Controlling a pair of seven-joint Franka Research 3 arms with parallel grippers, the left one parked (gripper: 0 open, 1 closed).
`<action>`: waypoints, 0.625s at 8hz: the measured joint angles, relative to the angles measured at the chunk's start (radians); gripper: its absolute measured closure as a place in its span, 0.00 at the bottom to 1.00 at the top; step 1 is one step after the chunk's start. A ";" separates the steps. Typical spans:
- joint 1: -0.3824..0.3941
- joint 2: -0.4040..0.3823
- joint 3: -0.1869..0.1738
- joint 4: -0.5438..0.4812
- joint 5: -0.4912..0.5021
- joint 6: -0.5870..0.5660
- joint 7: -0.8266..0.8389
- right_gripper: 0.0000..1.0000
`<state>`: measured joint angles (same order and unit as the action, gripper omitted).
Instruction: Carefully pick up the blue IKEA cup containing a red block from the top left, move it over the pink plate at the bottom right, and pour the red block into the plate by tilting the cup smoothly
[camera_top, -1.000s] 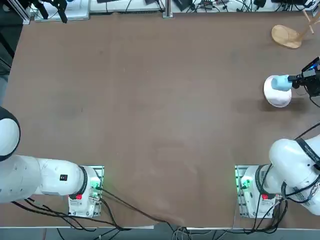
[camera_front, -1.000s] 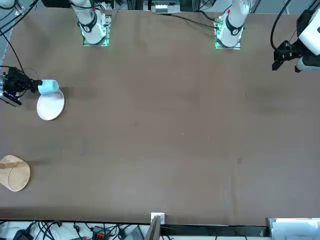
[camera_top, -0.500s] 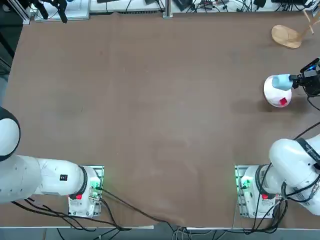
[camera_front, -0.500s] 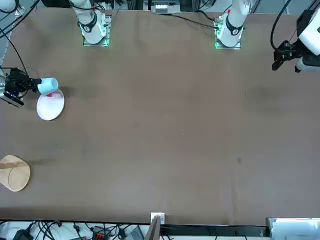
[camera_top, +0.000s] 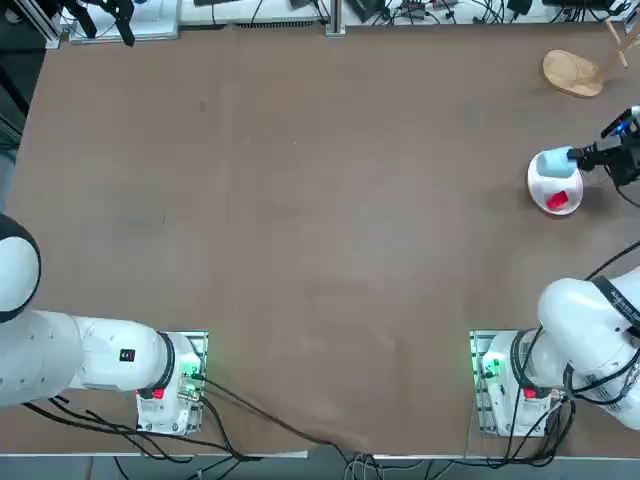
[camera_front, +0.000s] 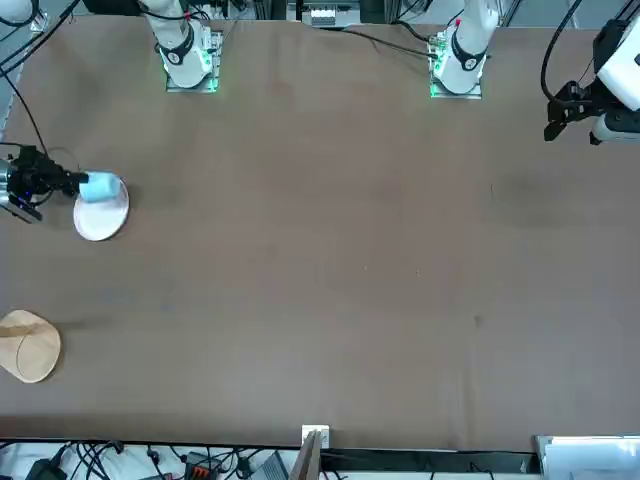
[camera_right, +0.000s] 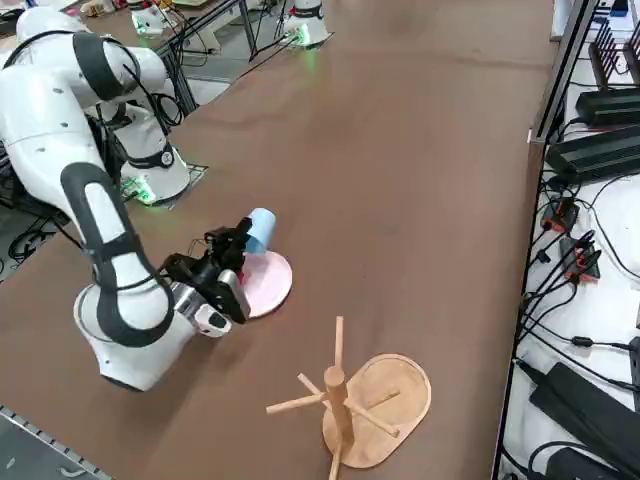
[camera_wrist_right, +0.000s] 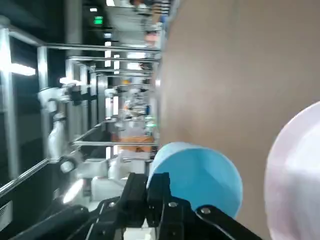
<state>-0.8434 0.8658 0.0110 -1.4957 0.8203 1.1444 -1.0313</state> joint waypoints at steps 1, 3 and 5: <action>0.035 -0.033 0.001 0.003 -0.007 0.058 0.074 0.97; 0.107 -0.117 0.002 0.003 -0.044 0.164 0.218 0.97; 0.180 -0.212 0.004 -0.013 -0.114 0.267 0.322 0.97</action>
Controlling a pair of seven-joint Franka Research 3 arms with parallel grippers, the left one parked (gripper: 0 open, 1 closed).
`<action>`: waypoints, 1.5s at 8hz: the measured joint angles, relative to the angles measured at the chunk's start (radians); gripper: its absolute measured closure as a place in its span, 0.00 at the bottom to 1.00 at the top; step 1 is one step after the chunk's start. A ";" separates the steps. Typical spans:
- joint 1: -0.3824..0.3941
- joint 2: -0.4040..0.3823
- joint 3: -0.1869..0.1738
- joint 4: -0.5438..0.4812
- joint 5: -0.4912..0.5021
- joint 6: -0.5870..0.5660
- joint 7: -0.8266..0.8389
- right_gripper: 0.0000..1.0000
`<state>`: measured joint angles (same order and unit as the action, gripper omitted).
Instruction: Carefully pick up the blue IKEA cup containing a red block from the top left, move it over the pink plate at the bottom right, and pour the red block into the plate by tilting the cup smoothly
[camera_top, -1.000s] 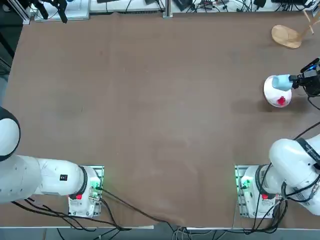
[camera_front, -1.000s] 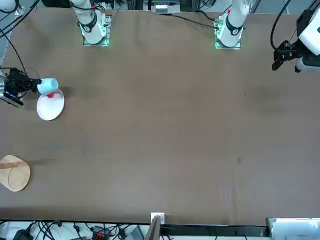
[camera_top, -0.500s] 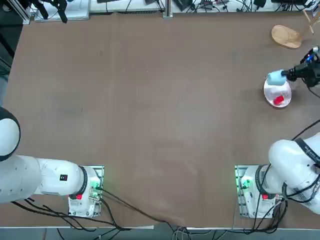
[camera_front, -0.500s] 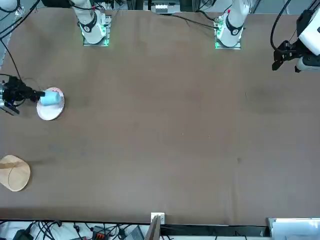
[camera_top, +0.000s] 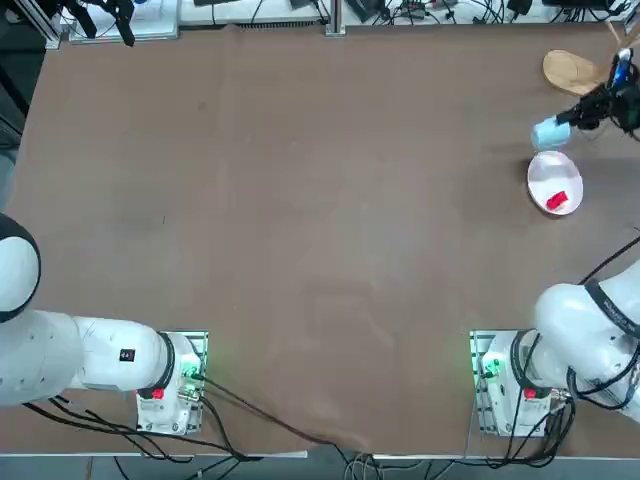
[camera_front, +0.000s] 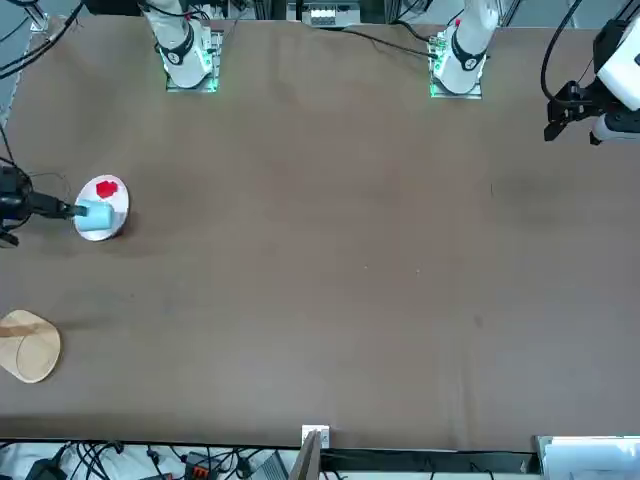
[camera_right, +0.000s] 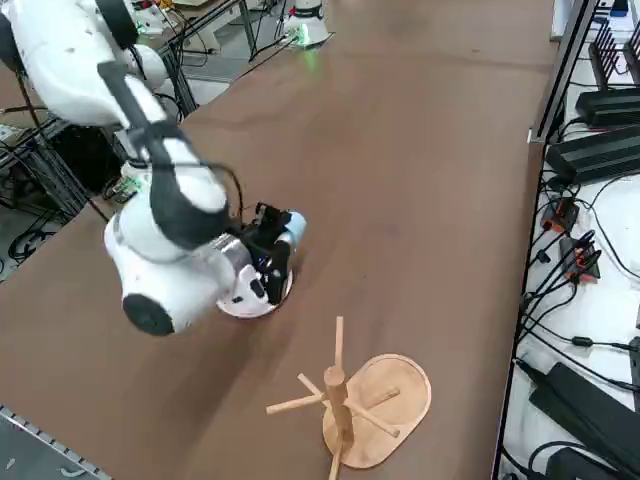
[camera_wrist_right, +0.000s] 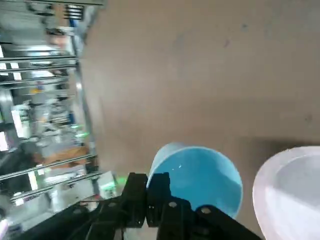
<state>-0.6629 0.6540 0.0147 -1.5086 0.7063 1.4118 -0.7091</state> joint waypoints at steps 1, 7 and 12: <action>0.046 -0.053 0.001 -0.023 -0.042 0.064 0.052 0.97; 0.352 -0.249 0.005 -0.108 -0.428 0.310 0.463 0.97; 0.551 -0.290 0.006 -0.108 -0.588 0.347 0.892 0.97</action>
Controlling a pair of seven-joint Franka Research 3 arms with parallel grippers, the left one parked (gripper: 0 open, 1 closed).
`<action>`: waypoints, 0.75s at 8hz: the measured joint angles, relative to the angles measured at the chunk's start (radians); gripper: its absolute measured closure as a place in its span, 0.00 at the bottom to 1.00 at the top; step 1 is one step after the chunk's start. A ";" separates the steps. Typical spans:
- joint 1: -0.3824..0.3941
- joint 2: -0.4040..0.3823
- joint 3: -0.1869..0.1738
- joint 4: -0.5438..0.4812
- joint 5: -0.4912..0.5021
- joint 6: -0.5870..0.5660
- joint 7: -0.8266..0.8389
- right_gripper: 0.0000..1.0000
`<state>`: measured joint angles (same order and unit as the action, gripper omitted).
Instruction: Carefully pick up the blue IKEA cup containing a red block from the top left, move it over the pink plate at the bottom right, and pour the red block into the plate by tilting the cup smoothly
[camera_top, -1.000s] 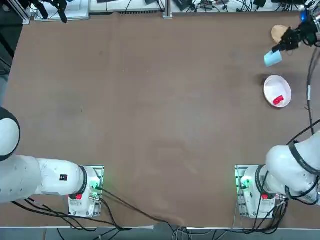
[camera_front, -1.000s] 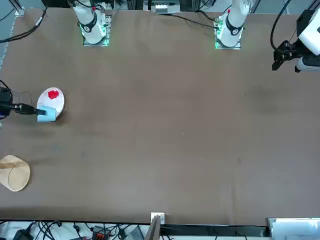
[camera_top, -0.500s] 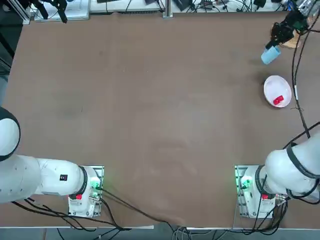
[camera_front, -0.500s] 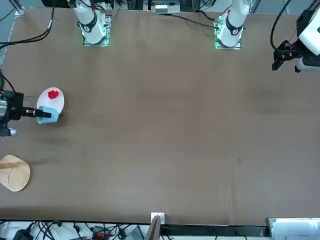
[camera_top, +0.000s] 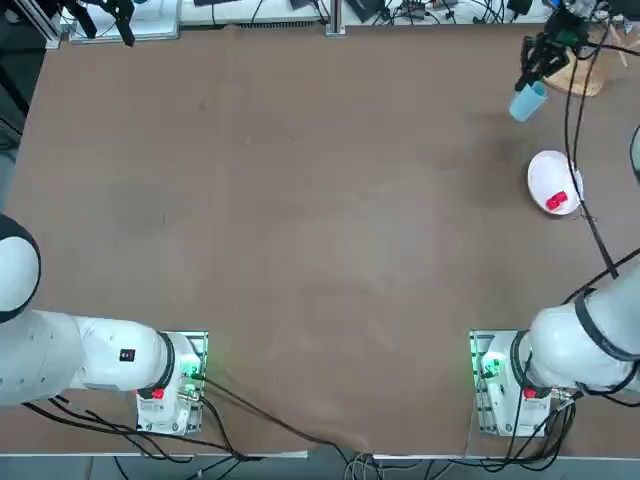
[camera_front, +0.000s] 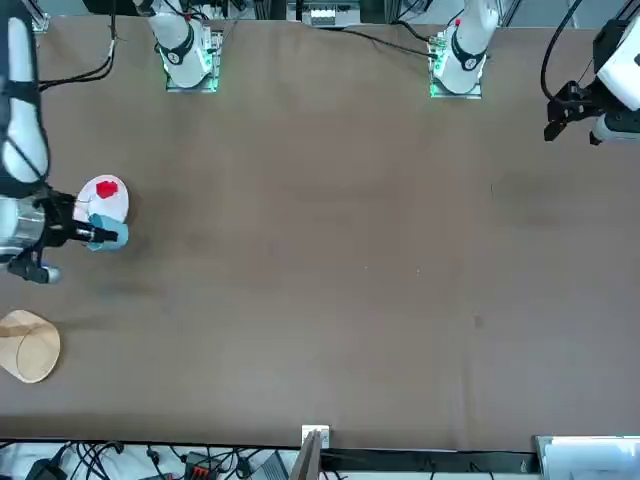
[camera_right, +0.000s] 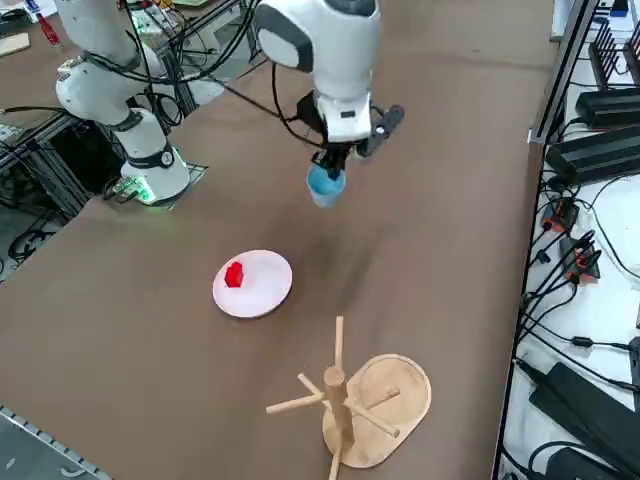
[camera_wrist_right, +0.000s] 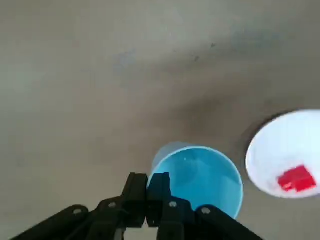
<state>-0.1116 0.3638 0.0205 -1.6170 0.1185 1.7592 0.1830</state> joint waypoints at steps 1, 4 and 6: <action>0.054 -0.008 0.004 0.000 -0.044 0.002 0.124 0.97; 0.220 -0.011 0.004 -0.007 -0.112 0.061 0.390 0.97; 0.311 0.036 -0.014 -0.027 -0.123 0.173 0.550 0.97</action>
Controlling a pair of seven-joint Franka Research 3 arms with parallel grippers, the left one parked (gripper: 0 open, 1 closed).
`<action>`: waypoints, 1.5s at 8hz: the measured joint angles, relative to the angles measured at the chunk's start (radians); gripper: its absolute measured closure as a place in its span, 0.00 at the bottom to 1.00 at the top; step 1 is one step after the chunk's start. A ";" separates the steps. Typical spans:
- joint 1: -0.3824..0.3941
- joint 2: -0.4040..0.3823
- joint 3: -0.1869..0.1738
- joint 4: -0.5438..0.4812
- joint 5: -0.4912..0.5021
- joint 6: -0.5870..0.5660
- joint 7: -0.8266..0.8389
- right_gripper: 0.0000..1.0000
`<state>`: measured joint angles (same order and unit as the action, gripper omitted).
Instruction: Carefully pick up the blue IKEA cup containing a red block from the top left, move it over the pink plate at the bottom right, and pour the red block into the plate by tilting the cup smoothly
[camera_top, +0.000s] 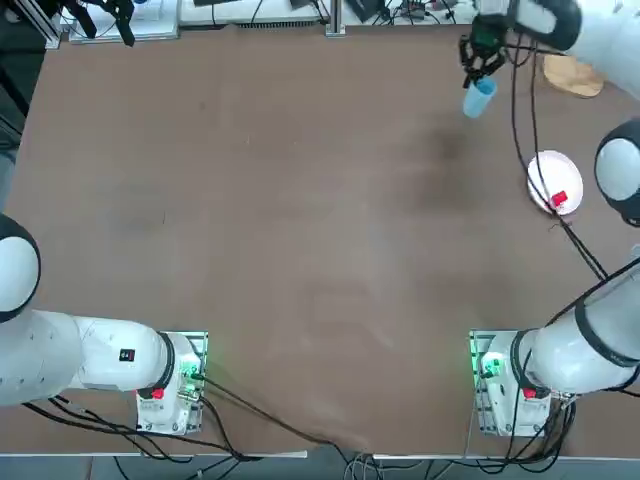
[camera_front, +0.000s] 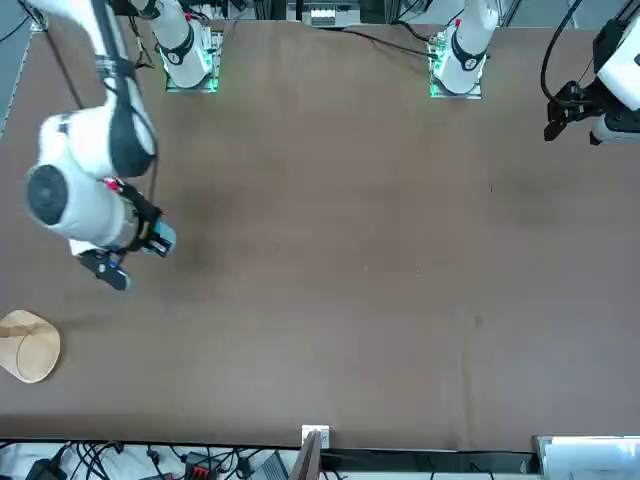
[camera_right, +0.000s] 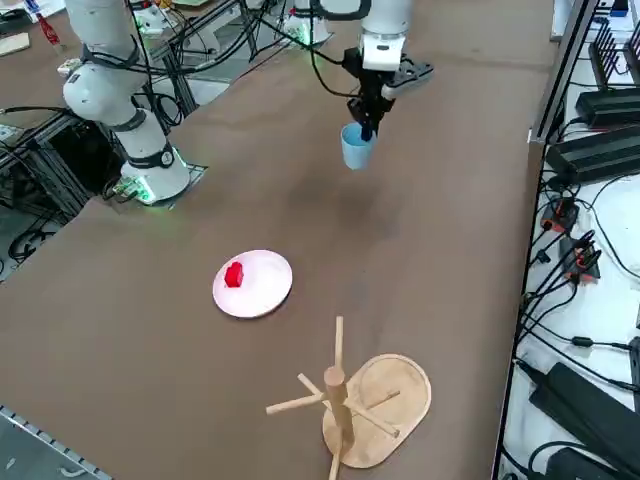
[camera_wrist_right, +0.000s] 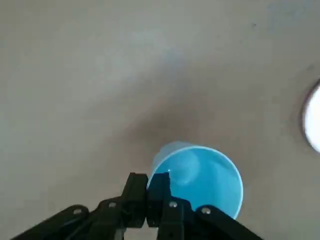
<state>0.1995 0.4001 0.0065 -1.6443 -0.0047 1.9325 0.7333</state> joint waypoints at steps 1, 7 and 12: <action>0.033 0.041 -0.016 -0.007 -0.002 0.064 0.058 0.97; 0.092 0.163 -0.030 -0.007 -0.017 0.212 0.197 0.97; 0.103 0.201 -0.035 -0.006 -0.024 0.246 0.206 0.95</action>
<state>0.3026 0.6012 -0.0287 -1.6506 -0.0283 2.1788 0.9394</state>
